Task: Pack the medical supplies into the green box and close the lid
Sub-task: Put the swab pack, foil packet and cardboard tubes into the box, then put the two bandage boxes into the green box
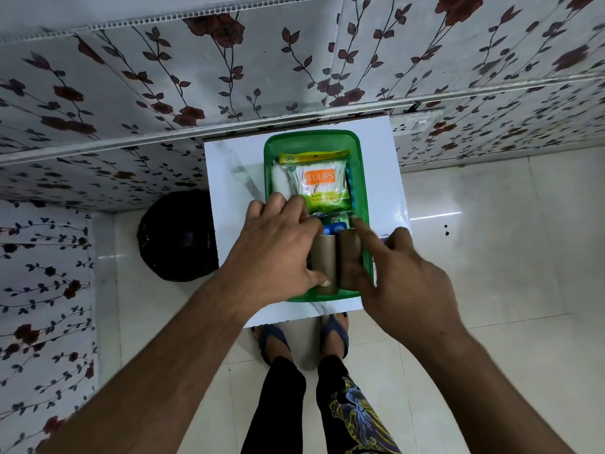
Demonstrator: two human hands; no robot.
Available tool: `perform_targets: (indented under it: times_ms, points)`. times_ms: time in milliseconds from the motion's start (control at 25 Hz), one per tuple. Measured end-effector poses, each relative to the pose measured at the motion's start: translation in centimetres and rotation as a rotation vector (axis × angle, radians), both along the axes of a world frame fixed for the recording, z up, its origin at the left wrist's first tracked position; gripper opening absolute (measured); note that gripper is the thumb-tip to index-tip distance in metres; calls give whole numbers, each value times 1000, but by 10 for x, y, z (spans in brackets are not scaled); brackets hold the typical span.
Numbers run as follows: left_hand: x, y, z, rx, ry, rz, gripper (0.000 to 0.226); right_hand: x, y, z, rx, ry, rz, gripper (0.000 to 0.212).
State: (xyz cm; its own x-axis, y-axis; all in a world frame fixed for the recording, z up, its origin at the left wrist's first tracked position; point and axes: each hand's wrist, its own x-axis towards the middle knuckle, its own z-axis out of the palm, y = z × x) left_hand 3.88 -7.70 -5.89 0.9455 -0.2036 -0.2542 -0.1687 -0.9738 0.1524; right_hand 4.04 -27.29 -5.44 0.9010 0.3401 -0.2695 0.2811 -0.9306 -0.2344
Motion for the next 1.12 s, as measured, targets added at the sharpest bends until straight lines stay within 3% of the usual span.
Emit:
perform_targets:
  times_ms: [120,200,280,360,640,840,960,1120]
  points:
    - [7,-1,8,-192,-30,85,57,9,-41,-13,258,-104,-325,37]
    - [17,-11,14,-366,-52,161,40,12,-68,-33,248,60,-556,35]
    - [31,-28,18,-482,-55,203,27,11,-81,-56,171,299,-623,51]
    - [46,-45,19,-561,-41,211,22,10,-80,-72,209,408,-629,55]
    - [70,-79,7,-648,-12,164,18,18,-95,-87,401,384,-818,21]
    - [68,-88,10,-666,29,181,22,23,-108,-56,659,399,-957,13]
    - [64,-88,20,-707,135,195,47,32,-106,-16,978,384,-963,8]
    - [47,-74,36,-1045,305,424,62,42,-79,19,1135,490,-724,10]
